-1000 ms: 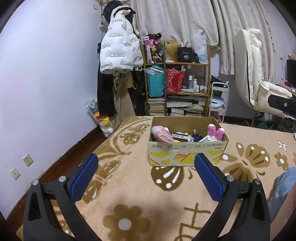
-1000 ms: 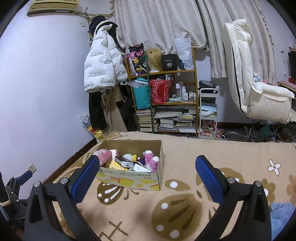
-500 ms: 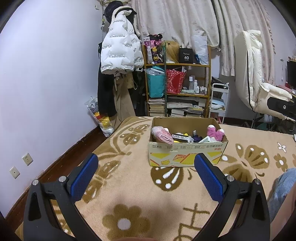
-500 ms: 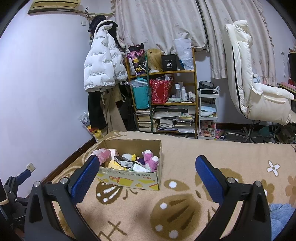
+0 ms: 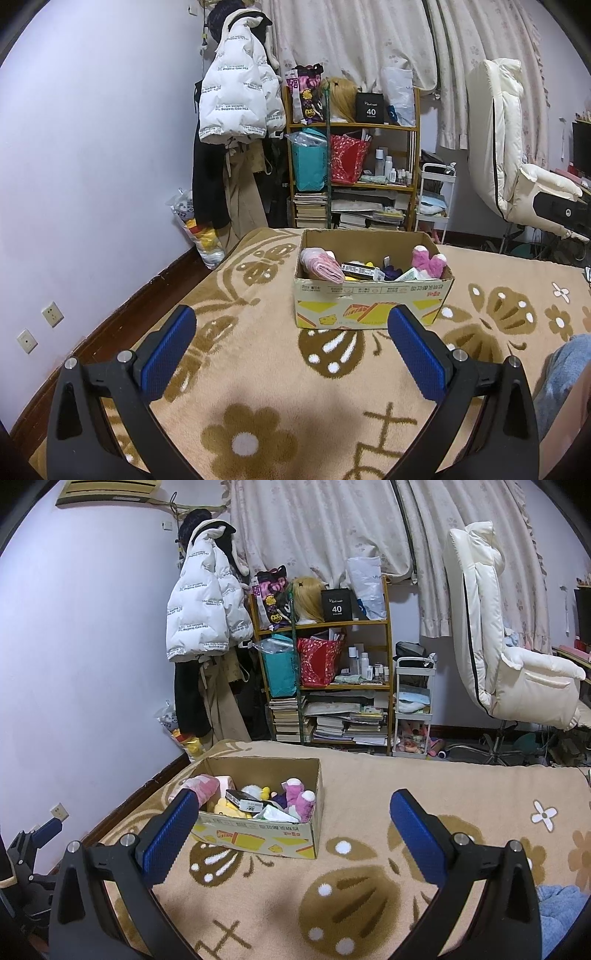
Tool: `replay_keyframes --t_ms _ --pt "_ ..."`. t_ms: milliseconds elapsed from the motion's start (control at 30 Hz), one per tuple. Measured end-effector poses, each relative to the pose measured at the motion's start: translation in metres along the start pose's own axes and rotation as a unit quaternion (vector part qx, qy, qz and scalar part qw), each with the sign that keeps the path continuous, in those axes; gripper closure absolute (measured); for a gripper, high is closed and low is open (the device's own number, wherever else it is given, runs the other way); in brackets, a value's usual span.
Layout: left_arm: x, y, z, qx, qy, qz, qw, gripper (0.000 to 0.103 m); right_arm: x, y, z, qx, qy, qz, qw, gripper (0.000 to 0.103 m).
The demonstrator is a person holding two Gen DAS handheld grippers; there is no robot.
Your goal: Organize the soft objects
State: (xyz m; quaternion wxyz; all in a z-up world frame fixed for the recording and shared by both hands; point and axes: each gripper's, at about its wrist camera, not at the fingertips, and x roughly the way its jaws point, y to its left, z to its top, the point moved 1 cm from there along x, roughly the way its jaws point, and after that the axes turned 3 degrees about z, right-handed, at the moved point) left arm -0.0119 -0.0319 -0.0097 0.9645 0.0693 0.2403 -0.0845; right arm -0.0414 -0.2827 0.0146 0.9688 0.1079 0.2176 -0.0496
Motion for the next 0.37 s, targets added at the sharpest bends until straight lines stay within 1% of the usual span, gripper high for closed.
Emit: replay_keyframes --t_ms 367 --pt "0.0017 -0.0018 -0.0044 -0.001 0.003 0.003 1.0000 0.001 -0.0010 -0.0031 -0.0006 0.001 0.000 -0.001 1.000 0.000"
